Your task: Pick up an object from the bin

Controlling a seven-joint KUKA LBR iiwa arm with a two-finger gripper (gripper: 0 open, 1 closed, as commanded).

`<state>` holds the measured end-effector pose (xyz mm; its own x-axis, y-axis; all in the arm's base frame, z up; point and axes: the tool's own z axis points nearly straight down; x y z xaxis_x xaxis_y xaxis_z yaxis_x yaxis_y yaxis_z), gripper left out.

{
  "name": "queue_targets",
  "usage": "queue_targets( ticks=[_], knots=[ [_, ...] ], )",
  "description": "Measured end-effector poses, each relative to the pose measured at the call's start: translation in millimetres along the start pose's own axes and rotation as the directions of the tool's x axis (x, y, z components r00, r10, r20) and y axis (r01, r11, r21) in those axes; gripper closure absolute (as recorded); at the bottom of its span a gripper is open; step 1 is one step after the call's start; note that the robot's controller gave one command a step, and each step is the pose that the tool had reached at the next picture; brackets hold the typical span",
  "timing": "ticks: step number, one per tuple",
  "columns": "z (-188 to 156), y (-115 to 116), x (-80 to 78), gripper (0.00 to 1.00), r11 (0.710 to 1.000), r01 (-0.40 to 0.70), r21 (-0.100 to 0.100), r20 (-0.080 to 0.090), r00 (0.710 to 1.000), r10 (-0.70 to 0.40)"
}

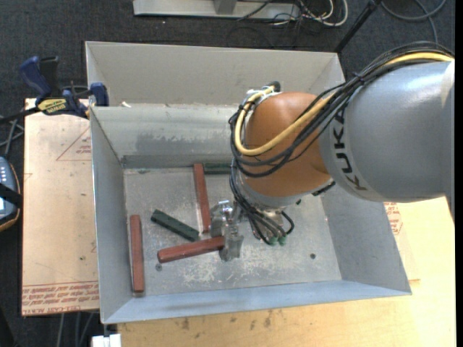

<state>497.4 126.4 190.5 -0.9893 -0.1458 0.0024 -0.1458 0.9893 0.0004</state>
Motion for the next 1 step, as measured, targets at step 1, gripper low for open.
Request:
queue_targets(
  ticks=[1],
  knots=[
    [-5.9,-2.9,4.9,1.00,1.000,0.005,-0.001,0.011,1.000,-0.005]
  ],
)
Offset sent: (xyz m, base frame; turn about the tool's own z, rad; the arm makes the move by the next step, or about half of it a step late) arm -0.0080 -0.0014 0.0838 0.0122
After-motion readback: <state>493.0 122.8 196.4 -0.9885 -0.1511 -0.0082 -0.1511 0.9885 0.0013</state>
